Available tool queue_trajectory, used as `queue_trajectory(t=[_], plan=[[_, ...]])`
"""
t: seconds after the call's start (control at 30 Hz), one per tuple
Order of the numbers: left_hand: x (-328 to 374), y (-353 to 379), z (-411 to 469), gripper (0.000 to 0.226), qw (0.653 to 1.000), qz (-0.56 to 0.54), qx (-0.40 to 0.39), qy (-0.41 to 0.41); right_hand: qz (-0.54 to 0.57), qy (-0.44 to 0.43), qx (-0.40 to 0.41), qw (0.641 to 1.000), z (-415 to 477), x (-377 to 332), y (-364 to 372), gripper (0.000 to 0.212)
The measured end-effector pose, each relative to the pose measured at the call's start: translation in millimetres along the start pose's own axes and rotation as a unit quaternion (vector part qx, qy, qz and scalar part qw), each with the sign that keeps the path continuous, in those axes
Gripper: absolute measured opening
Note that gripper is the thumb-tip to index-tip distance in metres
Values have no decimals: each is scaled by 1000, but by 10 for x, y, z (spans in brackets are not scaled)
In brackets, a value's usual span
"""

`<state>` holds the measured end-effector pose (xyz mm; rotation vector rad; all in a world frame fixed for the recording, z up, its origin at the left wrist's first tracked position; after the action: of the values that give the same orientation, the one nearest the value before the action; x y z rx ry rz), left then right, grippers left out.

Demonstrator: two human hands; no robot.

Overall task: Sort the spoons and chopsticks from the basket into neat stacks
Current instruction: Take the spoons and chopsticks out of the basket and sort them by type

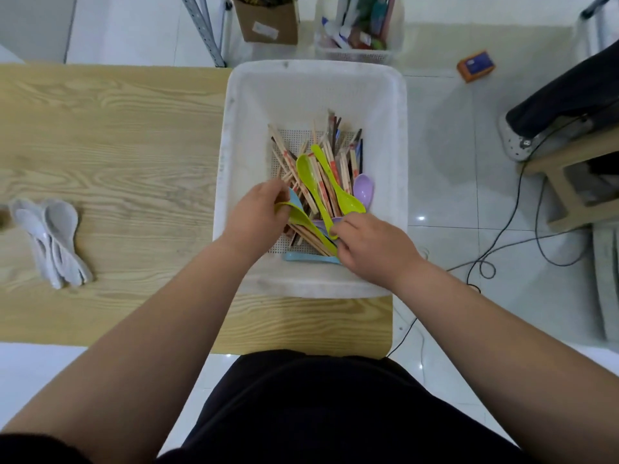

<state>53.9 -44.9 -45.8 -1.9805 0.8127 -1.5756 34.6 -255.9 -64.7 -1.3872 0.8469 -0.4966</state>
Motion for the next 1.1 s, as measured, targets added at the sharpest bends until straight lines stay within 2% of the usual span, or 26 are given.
queue_trajectory(t=[0.07, 0.17, 0.23, 0.43, 0.5, 0.57, 0.63, 0.67, 0.7, 0.77, 0.9, 1.0, 1.1], plan=[[-17, -114, -175, 11, 989, -122, 23, -80, 14, 62, -22, 998, 123, -31, -33, 22], [-25, -246, -402, 17, 936, -303, 95, -152, -39, 147, -137, 979, 352, -46, 18, 18], [-43, -295, -486, 20, 911, -358, 133, -157, -69, 167, -176, 968, 472, -84, 49, 20], [-64, -368, -550, 24, 862, -438, 142, -210, -86, 171, -160, 968, 601, -285, 10, 25], [-74, -360, -533, 25, 835, -482, 131, -230, -20, 207, -119, 971, 563, -277, -21, 31], [-67, -342, -501, 20, 805, -524, 129, -245, 138, 269, -74, 950, 486, -266, -52, 38], [-82, -311, -450, 14, 769, -564, 118, -275, 336, 355, -28, 872, 387, -309, -110, 37], [-90, -284, -419, 13, 747, -587, 108, -292, 396, 386, -9, 833, 323, -343, -147, 37], [-92, -256, -391, 14, 725, -608, 99, -307, 424, 392, 7, 816, 262, -392, -196, 39], [-75, -209, -340, 20, 701, -630, 87, -324, 426, 350, 31, 833, 158, -528, -275, 42], [-36, -178, -298, 40, 713, -619, 75, -321, 333, 229, 37, 914, 39, -726, -249, 48], [-40, -179, -315, 29, 725, -620, 57, -294, 304, 190, 20, 934, 0, -787, -171, 46], [-62, -199, -337, 24, 720, -636, 72, -268, 291, 137, -15, 947, 43, -751, -169, 32]])
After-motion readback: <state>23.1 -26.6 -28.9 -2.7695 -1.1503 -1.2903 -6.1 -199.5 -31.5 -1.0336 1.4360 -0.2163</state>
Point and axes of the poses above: each hand's wrist, its own z-axis towards the middle knuckle, its own y-axis out of the palm, x = y × z, the point moved 3 cm from there along z, towards the middle knuckle, and after that the axes turned 9 degrees about -z, right-handed, at the moved point
